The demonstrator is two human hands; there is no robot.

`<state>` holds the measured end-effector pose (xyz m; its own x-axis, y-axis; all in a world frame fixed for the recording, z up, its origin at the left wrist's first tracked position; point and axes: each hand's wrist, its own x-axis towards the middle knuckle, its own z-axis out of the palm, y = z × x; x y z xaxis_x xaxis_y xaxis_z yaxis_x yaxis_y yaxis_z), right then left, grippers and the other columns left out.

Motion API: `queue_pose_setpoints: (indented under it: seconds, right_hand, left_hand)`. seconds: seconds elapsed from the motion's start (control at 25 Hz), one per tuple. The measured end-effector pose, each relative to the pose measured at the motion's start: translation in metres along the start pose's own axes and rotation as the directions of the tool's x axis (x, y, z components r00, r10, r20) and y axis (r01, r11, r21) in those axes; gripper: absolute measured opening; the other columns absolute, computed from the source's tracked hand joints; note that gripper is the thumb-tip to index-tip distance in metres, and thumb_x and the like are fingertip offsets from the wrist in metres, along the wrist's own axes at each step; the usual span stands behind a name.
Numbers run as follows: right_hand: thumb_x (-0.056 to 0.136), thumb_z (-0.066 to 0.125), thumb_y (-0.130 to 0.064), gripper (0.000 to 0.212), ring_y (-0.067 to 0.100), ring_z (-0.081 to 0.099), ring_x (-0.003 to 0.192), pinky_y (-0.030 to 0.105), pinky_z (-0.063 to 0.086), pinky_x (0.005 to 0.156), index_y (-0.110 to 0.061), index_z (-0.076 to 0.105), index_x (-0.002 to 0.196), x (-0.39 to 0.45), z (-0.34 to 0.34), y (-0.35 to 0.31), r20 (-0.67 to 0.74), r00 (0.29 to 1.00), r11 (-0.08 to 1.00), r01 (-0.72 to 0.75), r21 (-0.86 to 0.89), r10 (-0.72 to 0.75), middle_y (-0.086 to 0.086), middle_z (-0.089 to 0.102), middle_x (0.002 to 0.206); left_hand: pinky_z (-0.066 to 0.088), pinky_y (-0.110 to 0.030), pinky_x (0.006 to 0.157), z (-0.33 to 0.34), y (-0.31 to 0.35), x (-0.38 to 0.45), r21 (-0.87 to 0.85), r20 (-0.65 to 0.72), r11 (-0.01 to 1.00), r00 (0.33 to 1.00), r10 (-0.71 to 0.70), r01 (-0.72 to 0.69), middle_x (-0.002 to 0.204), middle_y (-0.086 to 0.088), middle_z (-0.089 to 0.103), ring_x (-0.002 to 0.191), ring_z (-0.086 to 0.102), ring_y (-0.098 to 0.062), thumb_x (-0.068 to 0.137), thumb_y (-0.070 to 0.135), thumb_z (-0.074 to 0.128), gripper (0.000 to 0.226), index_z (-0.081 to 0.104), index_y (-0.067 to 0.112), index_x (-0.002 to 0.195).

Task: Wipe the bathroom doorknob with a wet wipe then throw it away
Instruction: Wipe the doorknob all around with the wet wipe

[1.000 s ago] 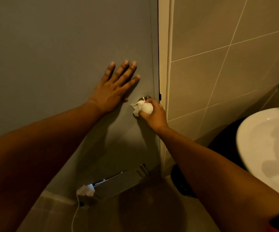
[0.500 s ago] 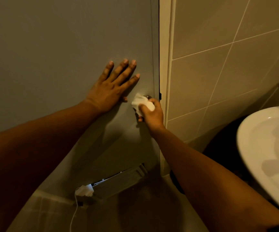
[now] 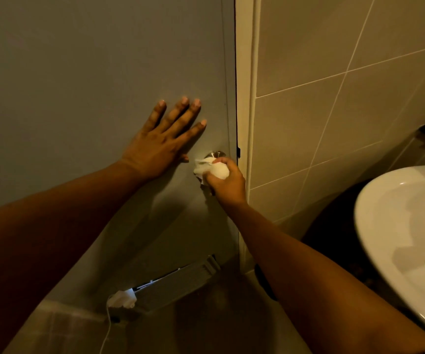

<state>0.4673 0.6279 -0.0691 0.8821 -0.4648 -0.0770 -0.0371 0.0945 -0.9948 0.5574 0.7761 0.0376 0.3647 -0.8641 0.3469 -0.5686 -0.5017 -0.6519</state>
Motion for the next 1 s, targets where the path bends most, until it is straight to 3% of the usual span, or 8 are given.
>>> queue_pose_setpoints:
  seconds: [0.08,0.2,0.32,0.44,0.52,0.64,0.8,1.0]
  right_hand:
    - [0.084,0.071,-0.017,0.033,0.029,0.07,0.081,0.046,0.06,0.066,-0.024,0.057,0.113,0.0,0.006,-0.004,0.009,0.985,0.942,-0.168,0.291,0.173,0.001,0.064,0.096]
    - [0.086,0.066,-0.015,0.027,0.022,0.061,0.066,0.03,0.05,0.054,-0.023,0.059,0.11,0.003,0.013,-0.001,0.039,0.955,0.789,-0.264,0.555,0.293,0.009,0.067,0.091]
    - [0.082,0.067,-0.018,0.042,0.012,0.056,0.053,0.023,0.046,0.047,-0.015,0.058,0.123,0.012,0.021,0.006,0.089,0.943,0.679,-0.295,0.673,0.321,0.014,0.065,0.093]
    - [0.081,0.068,-0.02,0.046,0.012,0.056,0.054,0.024,0.046,0.047,-0.015,0.055,0.125,0.013,0.02,0.007,0.112,0.95,0.675,-0.286,0.68,0.29,0.015,0.064,0.094]
    - [0.086,0.067,-0.019,0.037,0.015,0.06,0.062,0.029,0.05,0.053,-0.019,0.054,0.12,0.008,0.012,0.003,0.078,0.964,0.778,-0.253,0.576,0.256,0.009,0.065,0.096]
    - [0.083,0.072,-0.024,0.039,0.021,0.065,0.088,0.041,0.061,0.068,-0.031,0.05,0.115,0.006,0.004,0.001,-0.019,0.995,0.988,-0.095,0.119,0.098,0.001,0.059,0.107]
    - [0.081,0.075,-0.031,0.047,0.023,0.055,0.112,0.04,0.056,0.088,-0.031,0.05,0.121,0.004,-0.002,0.011,0.032,0.978,0.899,0.204,-0.387,-0.208,0.001,0.054,0.125]
    - [0.08,0.076,-0.031,0.05,0.025,0.056,0.115,0.042,0.055,0.092,-0.031,0.051,0.124,0.004,-0.003,0.013,0.028,0.975,0.889,0.211,-0.406,-0.219,0.004,0.054,0.129]
  left_hand:
    - [-0.016,-0.046,0.117,0.001,0.001,-0.001,0.005,-0.014,1.0,1.0,0.003,-0.003,0.16,-0.009,-0.009,0.148,-0.01,-0.03,0.087,0.049,0.056,0.089,0.006,0.023,0.155]
    - [-0.013,-0.047,0.118,0.005,0.006,-0.002,0.028,-0.054,0.999,0.998,-0.016,0.017,0.161,-0.01,-0.003,0.149,-0.004,-0.03,0.089,0.05,0.052,0.083,0.011,0.021,0.155]
    - [-0.013,-0.048,0.118,0.012,0.01,-0.002,0.055,-0.08,0.998,0.997,-0.022,0.027,0.162,-0.012,0.001,0.149,-0.001,-0.03,0.092,0.047,0.047,0.078,0.014,0.018,0.155]
    - [-0.013,-0.049,0.118,0.017,0.01,-0.001,0.075,-0.113,0.997,0.994,-0.012,0.021,0.162,-0.013,0.004,0.149,0.001,-0.031,0.093,0.047,0.044,0.075,0.015,0.017,0.155]
    - [-0.011,-0.05,0.118,0.018,0.01,0.0,0.079,-0.118,0.997,0.993,-0.008,0.018,0.163,-0.014,0.007,0.15,0.001,-0.032,0.093,0.046,0.043,0.075,0.014,0.017,0.155]
    - [-0.01,-0.052,0.118,0.019,0.01,0.0,0.063,-0.107,0.998,0.994,0.002,0.005,0.163,-0.015,0.006,0.15,-0.001,-0.033,0.093,0.046,0.042,0.076,0.01,0.016,0.155]
    - [-0.013,-0.05,0.118,0.018,0.009,-0.001,0.06,-0.126,0.998,0.992,0.01,-0.002,0.163,-0.015,0.004,0.15,-0.002,-0.033,0.092,0.045,0.043,0.077,0.01,0.015,0.155]
    - [-0.014,-0.049,0.118,0.021,0.009,-0.001,0.046,-0.151,0.999,0.988,0.015,-0.008,0.163,-0.016,0.006,0.151,0.004,-0.034,0.092,0.044,0.041,0.075,0.012,0.015,0.155]
